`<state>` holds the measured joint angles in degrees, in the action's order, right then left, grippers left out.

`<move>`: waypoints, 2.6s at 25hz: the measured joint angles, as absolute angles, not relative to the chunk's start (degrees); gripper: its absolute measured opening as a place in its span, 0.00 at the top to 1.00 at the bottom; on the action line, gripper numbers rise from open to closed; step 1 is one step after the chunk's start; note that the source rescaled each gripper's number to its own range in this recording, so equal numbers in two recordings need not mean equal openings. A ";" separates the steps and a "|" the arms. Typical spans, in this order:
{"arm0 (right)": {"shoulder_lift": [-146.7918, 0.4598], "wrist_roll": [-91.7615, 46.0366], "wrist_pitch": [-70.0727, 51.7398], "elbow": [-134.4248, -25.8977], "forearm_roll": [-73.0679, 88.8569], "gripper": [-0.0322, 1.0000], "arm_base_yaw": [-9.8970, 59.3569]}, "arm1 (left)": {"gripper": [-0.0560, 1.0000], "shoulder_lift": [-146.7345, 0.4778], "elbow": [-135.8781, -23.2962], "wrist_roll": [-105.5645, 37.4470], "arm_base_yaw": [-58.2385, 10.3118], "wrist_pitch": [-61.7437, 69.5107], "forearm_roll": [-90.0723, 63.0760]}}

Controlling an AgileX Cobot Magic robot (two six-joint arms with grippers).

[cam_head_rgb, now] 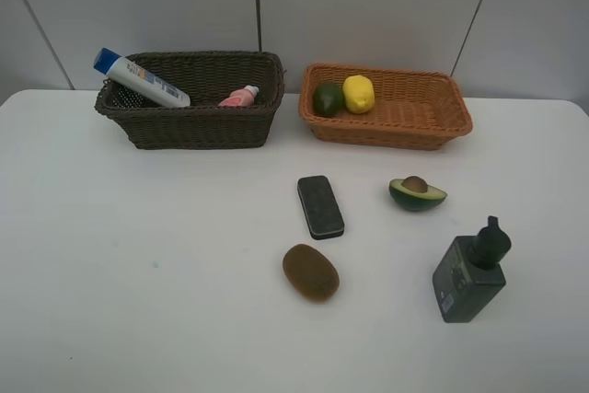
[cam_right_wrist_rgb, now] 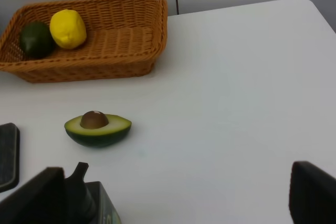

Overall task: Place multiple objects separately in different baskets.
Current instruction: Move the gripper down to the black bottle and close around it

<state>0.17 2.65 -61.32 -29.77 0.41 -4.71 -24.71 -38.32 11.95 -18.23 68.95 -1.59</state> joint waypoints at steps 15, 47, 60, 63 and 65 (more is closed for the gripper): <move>0.17 2.65 -61.32 -29.77 0.41 0.00 -4.71 | 0.00 0.38 -29.47 -0.48 -18.23 61.83 -2.27; -8.52 5.15 -61.05 -29.93 0.41 0.00 -4.71 | 0.00 0.38 -29.13 -1.57 -5.19 61.39 -2.66; -59.71 8.91 -69.09 -46.41 7.22 0.00 -3.93 | 0.00 0.38 -29.13 -1.57 -5.19 61.37 -2.66; -62.18 8.57 -69.22 -47.77 9.77 0.00 0.19 | 0.00 0.38 -29.13 -1.57 -5.19 61.37 -2.66; -62.23 10.91 -69.50 -47.77 9.37 0.00 4.19 | 0.00 0.38 -29.13 -1.57 -5.19 61.37 -2.66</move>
